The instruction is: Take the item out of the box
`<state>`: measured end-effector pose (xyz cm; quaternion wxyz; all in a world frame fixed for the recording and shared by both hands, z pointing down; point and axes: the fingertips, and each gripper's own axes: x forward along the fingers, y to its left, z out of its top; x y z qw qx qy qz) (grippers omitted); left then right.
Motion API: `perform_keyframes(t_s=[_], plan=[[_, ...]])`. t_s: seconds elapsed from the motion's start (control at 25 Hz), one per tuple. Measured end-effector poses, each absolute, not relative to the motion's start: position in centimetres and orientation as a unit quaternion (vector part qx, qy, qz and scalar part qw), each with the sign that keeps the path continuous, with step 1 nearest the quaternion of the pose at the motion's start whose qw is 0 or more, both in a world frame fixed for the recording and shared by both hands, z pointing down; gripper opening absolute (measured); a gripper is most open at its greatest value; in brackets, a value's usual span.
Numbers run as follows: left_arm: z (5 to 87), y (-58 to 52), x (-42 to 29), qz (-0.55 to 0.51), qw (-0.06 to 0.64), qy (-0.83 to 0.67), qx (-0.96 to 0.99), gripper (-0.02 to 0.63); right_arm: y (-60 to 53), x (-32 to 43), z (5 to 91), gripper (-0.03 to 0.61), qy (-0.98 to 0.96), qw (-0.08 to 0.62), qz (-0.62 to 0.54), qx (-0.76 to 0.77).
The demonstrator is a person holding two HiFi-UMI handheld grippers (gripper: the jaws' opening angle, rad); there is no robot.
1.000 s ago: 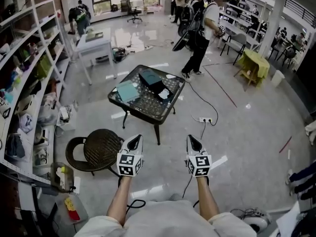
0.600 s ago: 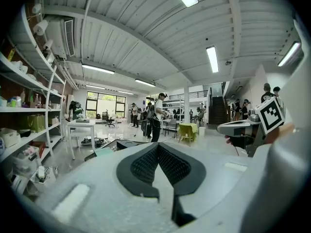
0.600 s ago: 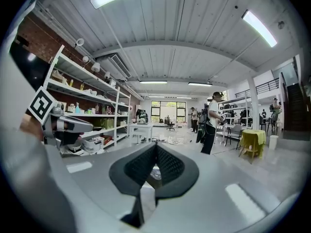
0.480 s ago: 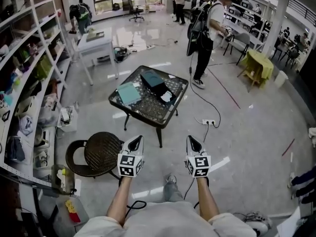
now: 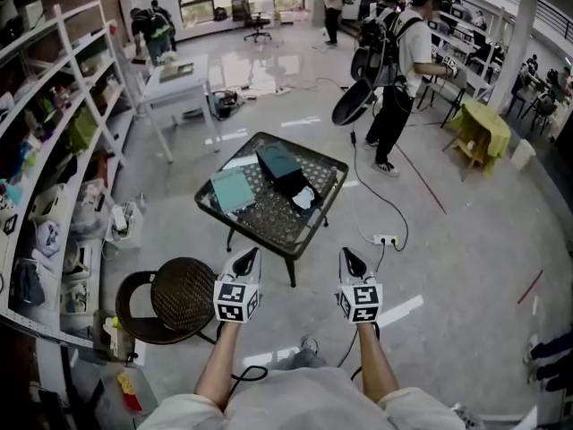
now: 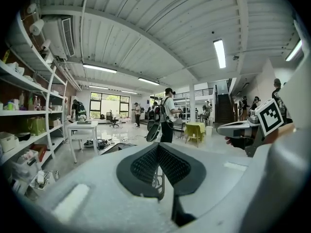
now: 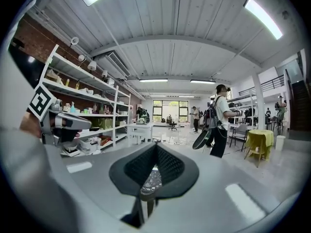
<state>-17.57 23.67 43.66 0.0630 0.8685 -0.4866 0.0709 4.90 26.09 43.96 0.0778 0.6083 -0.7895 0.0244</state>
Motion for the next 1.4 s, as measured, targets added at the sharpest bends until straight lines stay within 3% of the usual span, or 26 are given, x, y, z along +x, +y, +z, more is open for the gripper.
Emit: perform_keyframes(t_s=[0.6,1.4], plan=[[43.9,11.9,-9.9,0.081,0.067,-0.507,0.855,0.006,13.7,13.0,44.6,0.000,-0.798,0.073,0.032,0.598],[45.9,-0.4,-5.6,0.089,0.073,-0.472,0.874,0.006,3.2,16.8,46.4,0.000,-0.779,0.084,0.043,0.620]])
